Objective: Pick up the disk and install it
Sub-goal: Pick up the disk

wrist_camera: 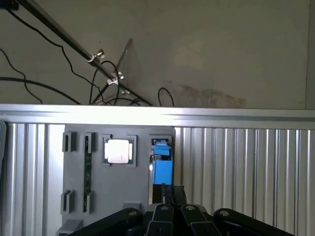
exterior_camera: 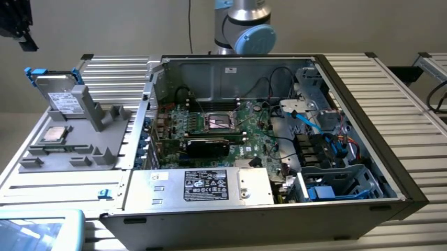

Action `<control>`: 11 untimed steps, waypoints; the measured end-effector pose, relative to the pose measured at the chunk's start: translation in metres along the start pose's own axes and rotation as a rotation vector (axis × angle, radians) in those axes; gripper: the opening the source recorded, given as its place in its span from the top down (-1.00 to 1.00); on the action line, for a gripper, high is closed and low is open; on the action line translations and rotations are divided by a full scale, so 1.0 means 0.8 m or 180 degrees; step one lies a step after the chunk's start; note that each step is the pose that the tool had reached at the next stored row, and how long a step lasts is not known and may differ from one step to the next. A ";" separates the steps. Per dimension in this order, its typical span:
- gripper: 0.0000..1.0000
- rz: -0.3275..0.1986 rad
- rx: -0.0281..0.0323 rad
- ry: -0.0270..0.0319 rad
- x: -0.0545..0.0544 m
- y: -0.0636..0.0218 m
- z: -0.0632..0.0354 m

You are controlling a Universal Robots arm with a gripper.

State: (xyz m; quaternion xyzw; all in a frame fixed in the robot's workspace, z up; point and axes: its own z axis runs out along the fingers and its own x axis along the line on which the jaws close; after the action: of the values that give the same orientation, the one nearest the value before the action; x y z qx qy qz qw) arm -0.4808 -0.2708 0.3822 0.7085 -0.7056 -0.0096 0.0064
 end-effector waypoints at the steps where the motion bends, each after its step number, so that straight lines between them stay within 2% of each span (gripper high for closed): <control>1: 0.79 0.0000 0.0000 0.0000 0.000 0.001 0.000; 4: 0.76 0.0000 0.0000 0.0000 0.000 0.004 0.000; 6: 0.51 0.0000 0.0000 0.0000 0.000 0.004 0.000; 7: 0.51 0.0000 0.0000 0.0000 0.000 0.004 0.000; 8: 0.39 0.0000 0.0000 0.0000 0.000 0.005 0.000; 9: 0.39 0.0000 0.0000 0.0000 0.000 0.005 0.000; 11: 0.15 0.0000 0.0000 0.0000 0.000 0.005 0.000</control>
State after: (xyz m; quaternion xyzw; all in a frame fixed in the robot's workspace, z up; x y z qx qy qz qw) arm -0.4846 -0.2708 0.3820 0.7085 -0.7056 -0.0096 0.0065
